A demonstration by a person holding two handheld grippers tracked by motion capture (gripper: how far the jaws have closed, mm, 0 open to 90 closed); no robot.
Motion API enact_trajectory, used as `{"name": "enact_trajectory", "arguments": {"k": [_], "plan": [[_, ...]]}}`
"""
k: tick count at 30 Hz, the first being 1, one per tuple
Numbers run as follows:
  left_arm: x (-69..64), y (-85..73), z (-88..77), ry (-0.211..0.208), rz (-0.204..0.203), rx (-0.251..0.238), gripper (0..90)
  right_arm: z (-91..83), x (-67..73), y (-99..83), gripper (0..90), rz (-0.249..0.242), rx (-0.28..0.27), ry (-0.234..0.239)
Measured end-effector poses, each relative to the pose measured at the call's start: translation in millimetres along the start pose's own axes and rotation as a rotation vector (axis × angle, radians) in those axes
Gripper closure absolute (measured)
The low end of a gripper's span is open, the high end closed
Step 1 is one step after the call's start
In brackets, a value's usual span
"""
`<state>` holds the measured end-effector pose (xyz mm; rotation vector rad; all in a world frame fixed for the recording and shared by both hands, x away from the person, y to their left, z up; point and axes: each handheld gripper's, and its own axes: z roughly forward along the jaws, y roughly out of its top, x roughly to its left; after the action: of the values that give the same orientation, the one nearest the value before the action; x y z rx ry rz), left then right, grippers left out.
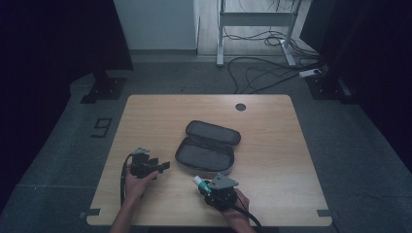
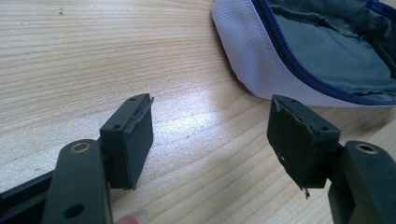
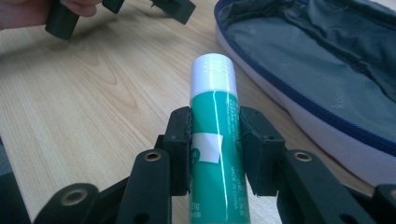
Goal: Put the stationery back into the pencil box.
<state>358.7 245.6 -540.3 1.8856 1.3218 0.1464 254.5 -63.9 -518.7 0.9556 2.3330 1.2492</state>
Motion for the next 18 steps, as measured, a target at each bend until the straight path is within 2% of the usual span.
{"name": "enact_trajectory", "arguments": {"k": [18], "plan": [[-0.7, -0.1, -0.2, -0.001, 0.001, 0.000, 31.4, -3.7, -22.0, 13.5, 65.1, 0.051, -0.042, -0.027]]}}
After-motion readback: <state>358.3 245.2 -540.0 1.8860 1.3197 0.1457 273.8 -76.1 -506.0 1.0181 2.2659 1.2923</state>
